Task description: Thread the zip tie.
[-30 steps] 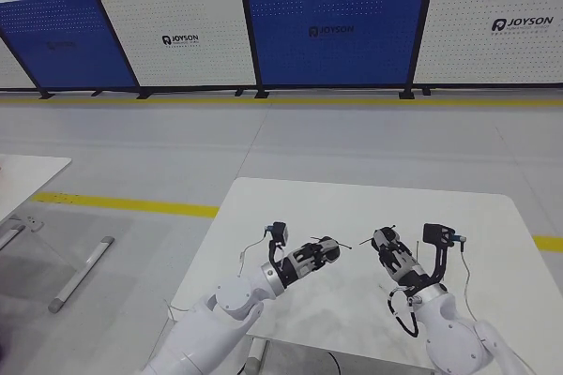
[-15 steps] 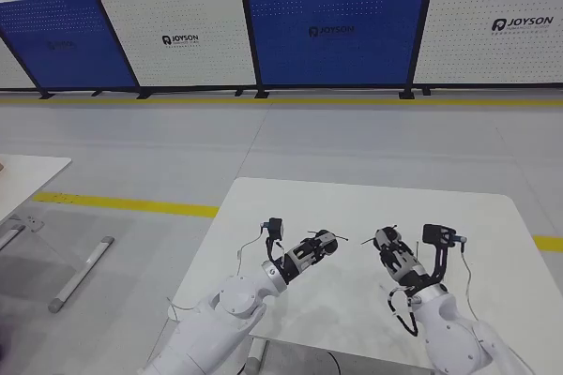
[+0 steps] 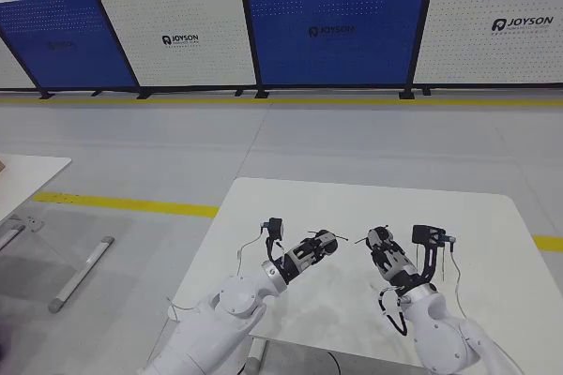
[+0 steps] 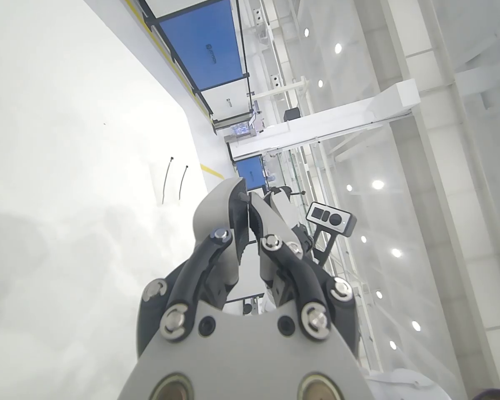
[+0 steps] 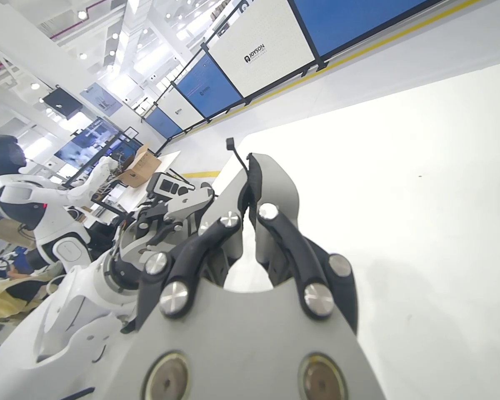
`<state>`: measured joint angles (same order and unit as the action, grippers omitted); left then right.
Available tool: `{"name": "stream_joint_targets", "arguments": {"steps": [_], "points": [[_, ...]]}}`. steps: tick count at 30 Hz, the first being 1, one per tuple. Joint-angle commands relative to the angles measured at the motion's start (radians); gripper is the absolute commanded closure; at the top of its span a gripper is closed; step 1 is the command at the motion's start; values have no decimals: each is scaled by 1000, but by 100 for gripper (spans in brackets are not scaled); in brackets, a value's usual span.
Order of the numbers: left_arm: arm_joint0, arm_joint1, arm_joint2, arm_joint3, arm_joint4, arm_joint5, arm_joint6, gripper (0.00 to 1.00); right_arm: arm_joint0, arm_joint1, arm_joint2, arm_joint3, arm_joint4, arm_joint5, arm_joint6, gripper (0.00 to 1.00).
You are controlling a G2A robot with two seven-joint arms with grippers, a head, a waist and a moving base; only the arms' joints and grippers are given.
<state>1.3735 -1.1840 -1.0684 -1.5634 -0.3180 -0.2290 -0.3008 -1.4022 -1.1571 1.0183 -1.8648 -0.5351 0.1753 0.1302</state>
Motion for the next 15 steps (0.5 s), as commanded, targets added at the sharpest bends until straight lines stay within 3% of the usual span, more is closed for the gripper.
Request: {"name": "stream_joint_targets", "arguments": {"steps": [1, 9, 15], "points": [[0, 0, 0, 0, 0, 0, 0, 100, 0, 0, 0, 0, 0, 0, 0, 100], [0, 0, 0, 0, 0, 0, 0, 100, 9, -15, 12, 26, 121, -63, -17, 100], [0, 0, 0, 0, 0, 0, 0, 100, 34, -29, -6, 73, 130, -60, -42, 100]]}}
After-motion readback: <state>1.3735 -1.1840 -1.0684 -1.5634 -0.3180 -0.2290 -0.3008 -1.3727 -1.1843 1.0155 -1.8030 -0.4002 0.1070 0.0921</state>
